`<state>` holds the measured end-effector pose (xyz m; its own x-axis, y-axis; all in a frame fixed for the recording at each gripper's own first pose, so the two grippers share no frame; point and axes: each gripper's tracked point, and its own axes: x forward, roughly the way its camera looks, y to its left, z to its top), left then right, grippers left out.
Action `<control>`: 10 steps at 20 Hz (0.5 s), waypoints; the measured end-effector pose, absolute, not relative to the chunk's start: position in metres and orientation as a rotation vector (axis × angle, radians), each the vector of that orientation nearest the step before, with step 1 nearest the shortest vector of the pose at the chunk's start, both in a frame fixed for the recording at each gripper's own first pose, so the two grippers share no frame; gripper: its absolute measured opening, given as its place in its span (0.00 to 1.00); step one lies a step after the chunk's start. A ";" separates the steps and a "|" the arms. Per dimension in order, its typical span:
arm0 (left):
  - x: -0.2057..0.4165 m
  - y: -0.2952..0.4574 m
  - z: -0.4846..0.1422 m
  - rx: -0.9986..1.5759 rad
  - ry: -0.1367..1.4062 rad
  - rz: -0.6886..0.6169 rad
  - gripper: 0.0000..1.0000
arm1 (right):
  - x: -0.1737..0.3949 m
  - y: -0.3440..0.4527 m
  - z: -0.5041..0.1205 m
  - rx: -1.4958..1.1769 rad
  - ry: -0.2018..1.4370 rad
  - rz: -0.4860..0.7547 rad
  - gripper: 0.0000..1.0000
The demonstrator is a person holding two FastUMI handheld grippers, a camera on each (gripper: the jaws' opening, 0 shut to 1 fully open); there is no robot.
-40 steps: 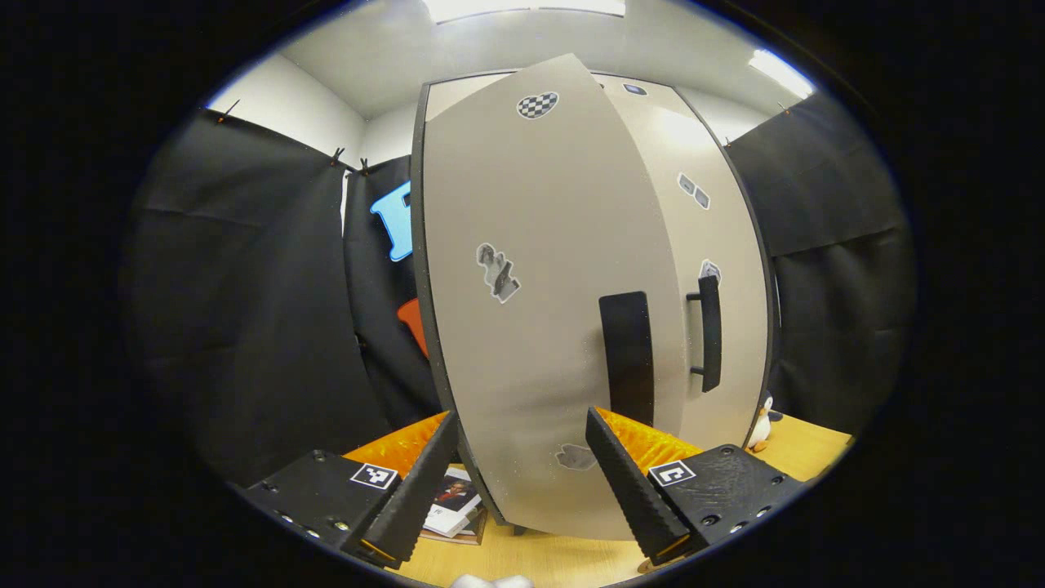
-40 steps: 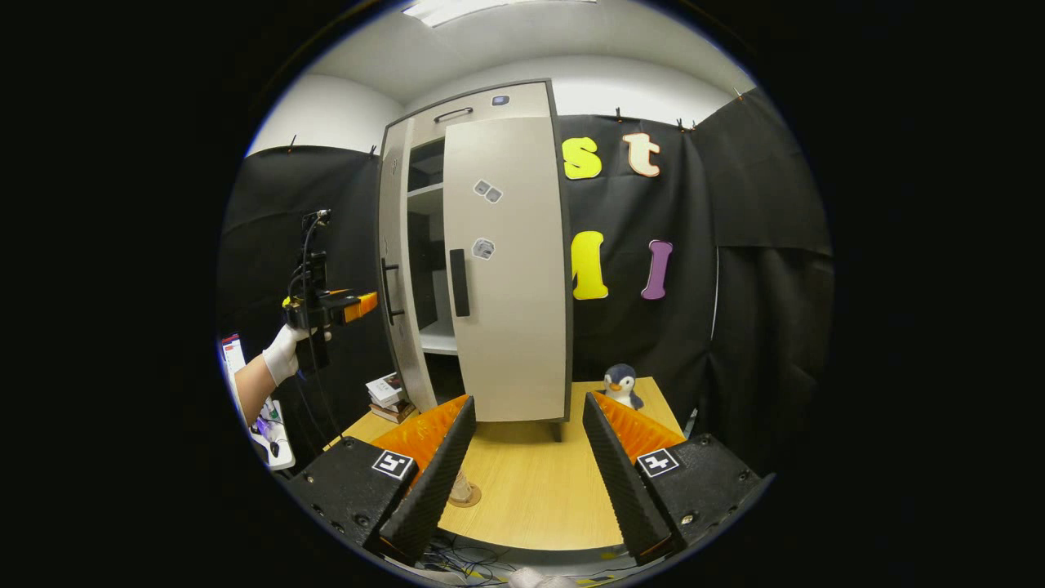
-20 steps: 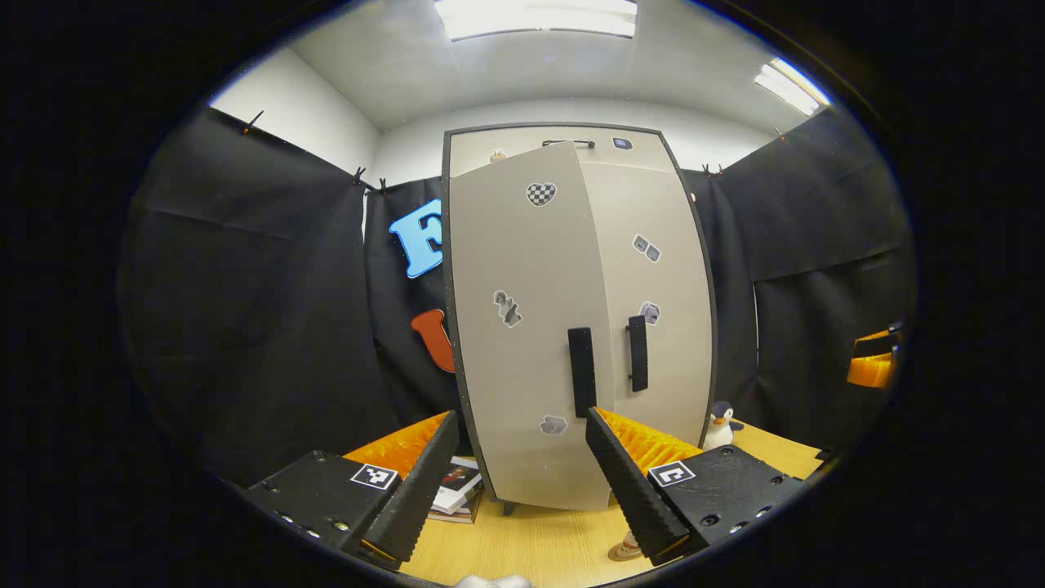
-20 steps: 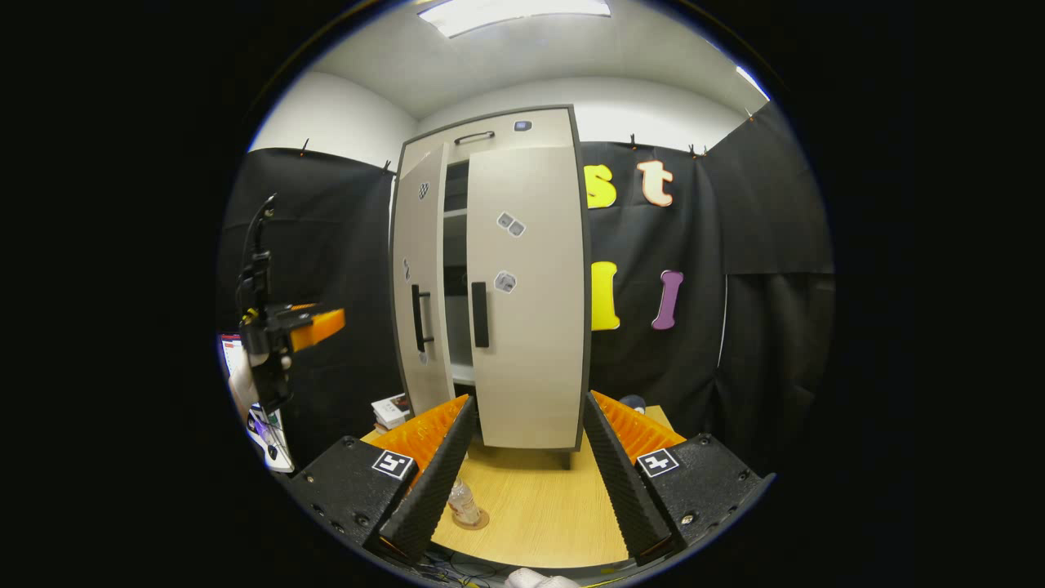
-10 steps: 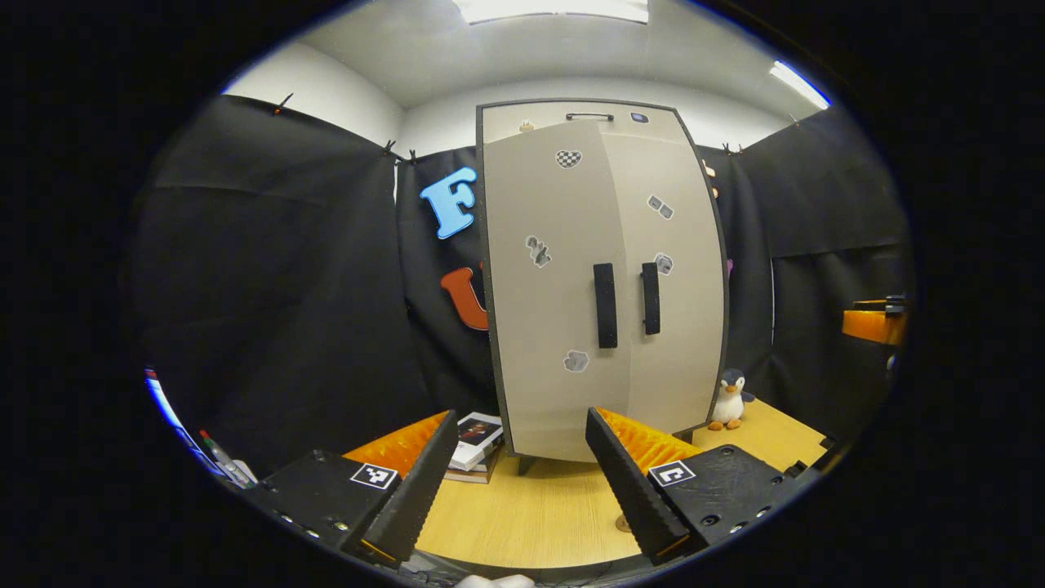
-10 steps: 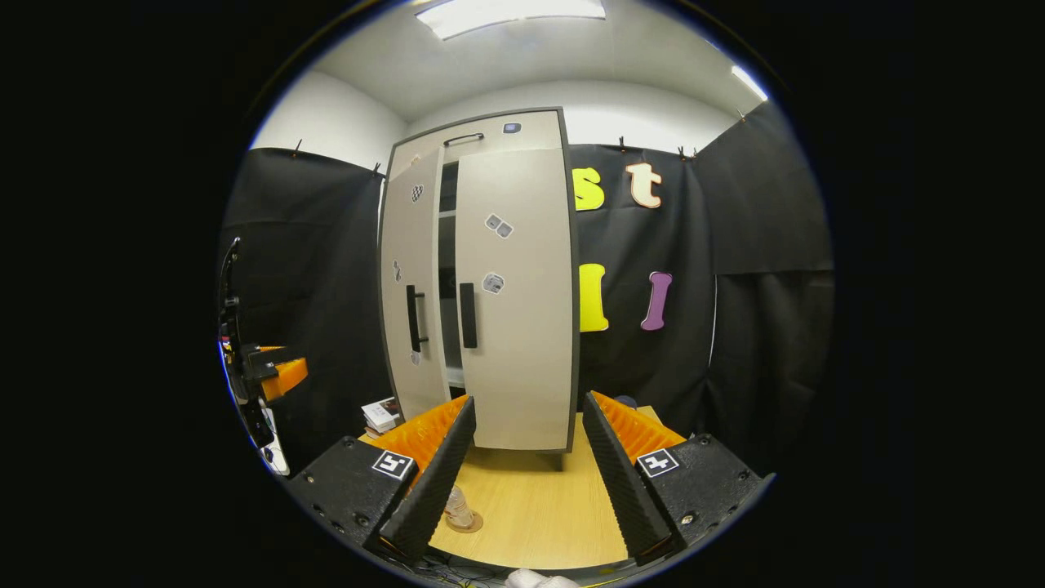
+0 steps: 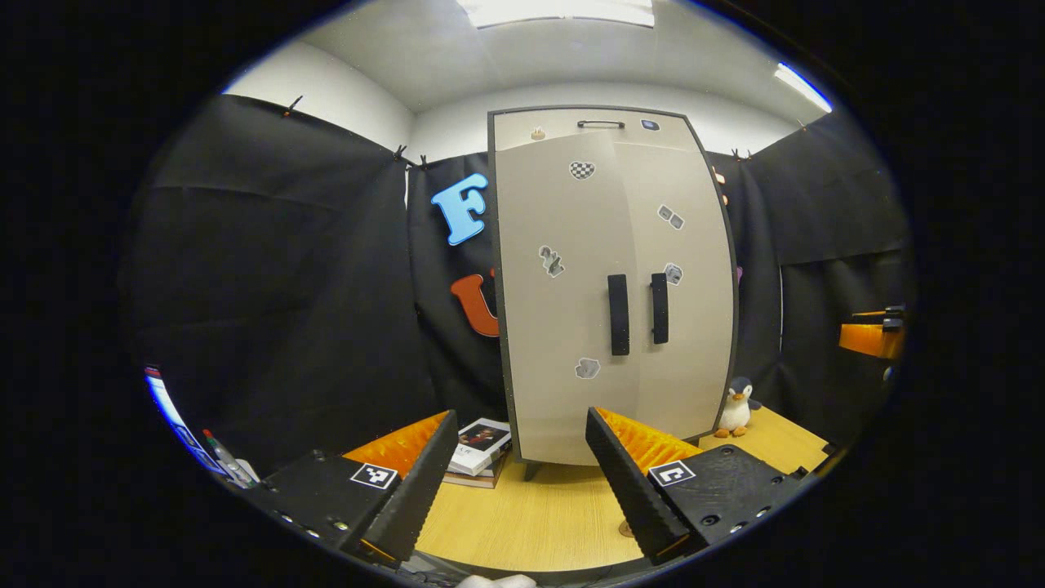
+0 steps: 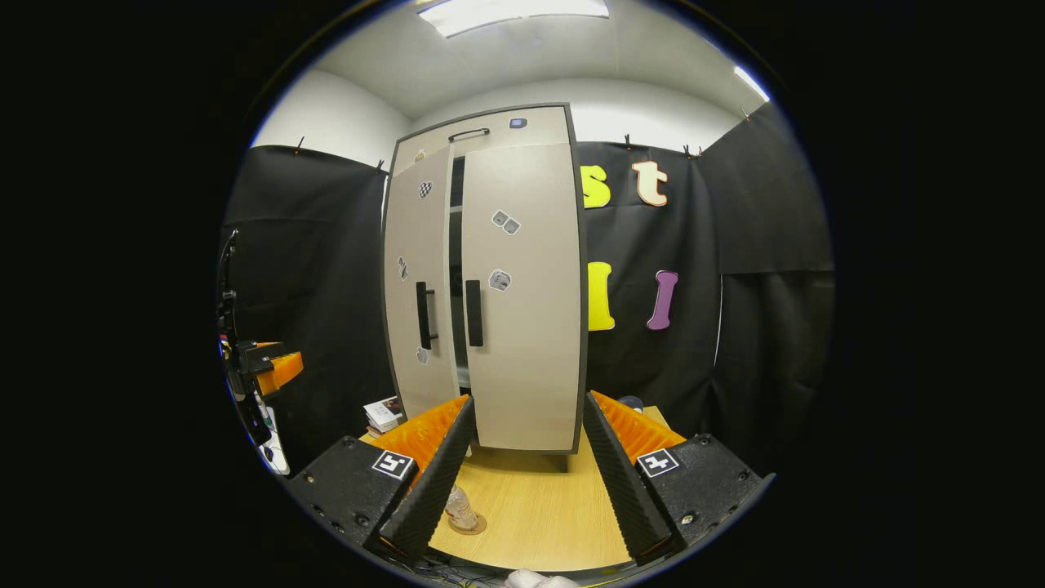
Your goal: Grasp the bottle in the cabinet with the left hand and place it on the coaster, then close the right door with the right hand and the left door with the left hand.
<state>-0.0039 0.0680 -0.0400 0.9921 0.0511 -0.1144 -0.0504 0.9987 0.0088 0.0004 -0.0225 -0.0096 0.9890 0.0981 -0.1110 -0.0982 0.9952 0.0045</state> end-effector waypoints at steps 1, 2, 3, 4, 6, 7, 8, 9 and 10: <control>-0.003 0.066 -0.040 0.006 0.118 0.046 0.96 | 0.001 -0.024 -0.009 0.002 0.111 0.092 0.82; -0.003 0.064 -0.040 0.007 0.119 0.040 0.96 | 0.001 -0.026 -0.009 0.006 0.110 0.086 0.82; -0.002 0.062 -0.041 0.007 0.120 0.034 0.96 | 0.001 -0.028 -0.010 0.009 0.112 0.082 0.82; -0.001 0.059 -0.039 0.009 0.120 0.028 0.96 | 0.002 -0.029 -0.010 0.013 0.112 0.078 0.82; 0.001 0.053 -0.037 0.012 0.113 0.017 0.96 | 0.001 -0.033 -0.010 0.020 0.111 0.067 0.82; 0.002 0.051 -0.036 0.013 0.112 0.011 0.96 | 0.001 -0.033 -0.010 0.022 0.113 0.065 0.82; 0.002 0.048 -0.036 0.012 0.112 0.005 0.96 | 0.001 -0.033 -0.011 0.022 0.112 0.062 0.82; 0.003 0.046 -0.035 0.010 0.110 -0.002 0.96 | 0.001 -0.034 -0.010 0.020 0.112 0.059 0.82; 0.004 0.042 -0.035 0.011 0.110 -0.008 0.96 | 0.001 -0.034 -0.011 0.019 0.113 0.056 0.82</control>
<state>0.0039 0.0424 -0.0349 0.9939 -0.0075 -0.1097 0.0087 0.9999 0.0103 0.0010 -0.0345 -0.0111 0.9920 0.0574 -0.1126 -0.0553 0.9982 0.0223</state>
